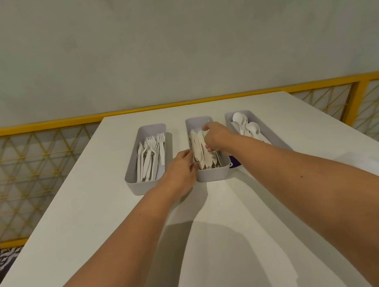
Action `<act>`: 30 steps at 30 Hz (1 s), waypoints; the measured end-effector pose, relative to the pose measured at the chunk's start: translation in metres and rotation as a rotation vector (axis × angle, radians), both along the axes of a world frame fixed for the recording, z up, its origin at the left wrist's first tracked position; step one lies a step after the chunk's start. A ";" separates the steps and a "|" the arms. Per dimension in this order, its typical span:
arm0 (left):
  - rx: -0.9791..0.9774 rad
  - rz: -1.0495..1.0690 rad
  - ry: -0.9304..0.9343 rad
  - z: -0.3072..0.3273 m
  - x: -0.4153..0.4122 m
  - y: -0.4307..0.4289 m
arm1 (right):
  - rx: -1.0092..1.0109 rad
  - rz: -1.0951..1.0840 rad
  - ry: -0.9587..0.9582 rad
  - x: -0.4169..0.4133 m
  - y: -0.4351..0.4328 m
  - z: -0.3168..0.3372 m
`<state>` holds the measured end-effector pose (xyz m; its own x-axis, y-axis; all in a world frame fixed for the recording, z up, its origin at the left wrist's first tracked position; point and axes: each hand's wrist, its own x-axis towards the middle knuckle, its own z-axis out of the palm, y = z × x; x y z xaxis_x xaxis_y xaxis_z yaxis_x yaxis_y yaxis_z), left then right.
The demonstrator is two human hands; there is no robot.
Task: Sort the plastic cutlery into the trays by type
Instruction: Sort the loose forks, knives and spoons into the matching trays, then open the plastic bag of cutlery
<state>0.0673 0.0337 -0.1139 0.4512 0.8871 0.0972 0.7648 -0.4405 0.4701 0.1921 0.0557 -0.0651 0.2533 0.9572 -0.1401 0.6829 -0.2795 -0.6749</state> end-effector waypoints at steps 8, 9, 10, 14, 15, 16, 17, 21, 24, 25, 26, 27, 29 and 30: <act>0.008 0.002 0.003 -0.002 -0.002 0.002 | -0.051 0.144 -0.163 -0.004 -0.015 0.007; 0.008 0.006 0.004 -0.002 -0.002 0.002 | -0.040 0.142 -0.145 -0.003 -0.018 0.008; 0.008 0.008 0.005 -0.001 -0.002 0.002 | -0.028 0.143 -0.139 -0.001 -0.021 0.010; 0.011 0.015 -0.013 -0.001 -0.001 0.000 | 0.006 0.176 -0.173 0.011 -0.035 0.022; 0.019 0.020 -0.043 -0.001 -0.001 -0.001 | 0.014 0.186 -0.175 0.015 -0.039 0.024; 0.035 0.029 -0.086 0.000 0.000 -0.002 | 0.015 0.199 -0.171 0.019 -0.043 0.027; 0.058 0.045 -0.136 0.001 0.001 -0.004 | 0.004 0.216 -0.169 0.023 -0.047 0.029; 0.210 0.055 -0.260 0.014 0.014 -0.020 | -0.150 0.290 -0.238 0.039 -0.071 0.037; 0.243 0.009 -0.318 0.026 0.029 -0.036 | -0.193 0.294 -0.326 0.052 -0.090 0.042; 0.244 -0.007 -0.336 0.028 0.034 -0.041 | -0.196 0.285 -0.341 0.057 -0.096 0.045; 0.246 -0.024 -0.353 0.030 0.040 -0.046 | -0.203 0.272 -0.352 0.062 -0.104 0.047; 0.242 -0.040 -0.367 0.032 0.047 -0.053 | -0.214 0.256 -0.361 0.068 -0.112 0.050; 0.232 -0.074 -0.380 0.037 0.060 -0.066 | -0.227 0.222 -0.387 0.080 -0.128 0.054; 0.225 -0.102 -0.381 0.039 0.071 -0.077 | -0.230 0.200 -0.401 0.090 -0.143 0.056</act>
<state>0.1385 -0.0436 -0.0745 0.4301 0.7775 0.4588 0.5028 -0.6284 0.5935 0.2823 -0.0878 -0.0089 0.1448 0.9484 -0.2820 0.9314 -0.2268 -0.2846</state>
